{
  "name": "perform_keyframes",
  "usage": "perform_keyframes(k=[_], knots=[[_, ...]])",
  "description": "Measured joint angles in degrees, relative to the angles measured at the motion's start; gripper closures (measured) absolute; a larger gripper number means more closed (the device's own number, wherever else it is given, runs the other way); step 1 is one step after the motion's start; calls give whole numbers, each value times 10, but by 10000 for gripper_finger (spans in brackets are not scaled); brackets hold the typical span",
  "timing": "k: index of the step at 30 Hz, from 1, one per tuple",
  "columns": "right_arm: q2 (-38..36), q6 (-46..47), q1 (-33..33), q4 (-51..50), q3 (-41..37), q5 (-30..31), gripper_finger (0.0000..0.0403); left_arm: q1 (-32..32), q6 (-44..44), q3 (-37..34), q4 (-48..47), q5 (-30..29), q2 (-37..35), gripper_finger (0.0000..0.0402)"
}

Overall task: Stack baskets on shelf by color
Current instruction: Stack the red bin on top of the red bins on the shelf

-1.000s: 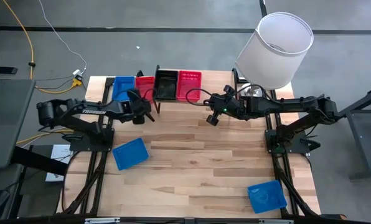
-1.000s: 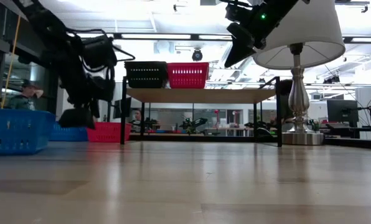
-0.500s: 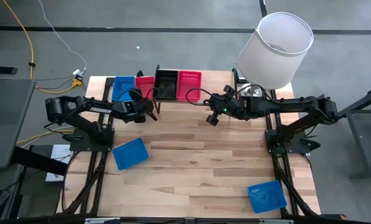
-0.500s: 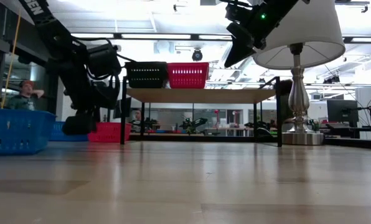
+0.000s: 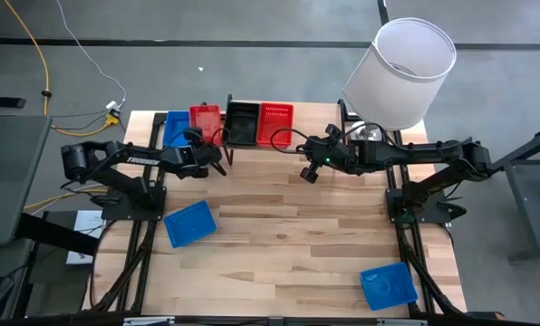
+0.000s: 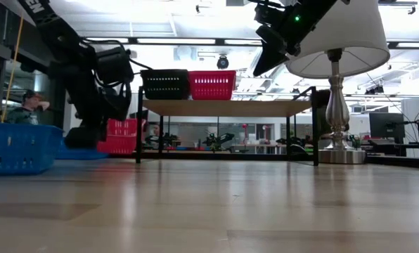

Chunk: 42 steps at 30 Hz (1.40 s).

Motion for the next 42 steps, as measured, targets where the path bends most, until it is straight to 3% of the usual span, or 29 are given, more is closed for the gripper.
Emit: perform_keyframes(k=[6, 22, 31, 37, 42], knots=[[0, 0, 0, 1, 0, -2, 403, -6, -6, 0, -27, -18, -38, 397], [0, -2, 0, 11, 0, -1, 403, -18, 9, 33, -58, -190, -169, 399], [0, -16, 0, 11, 0, 5, 403, -29, 31, 74, -54, -215, -239, 400], [-3, -30, 7, 2, 0, 43, 403, -68, 89, 114, -16, -259, -267, 400], [-28, -30, 19, -14, 1, 69, 403, -129, 186, 154, 82, -260, -276, 401]])
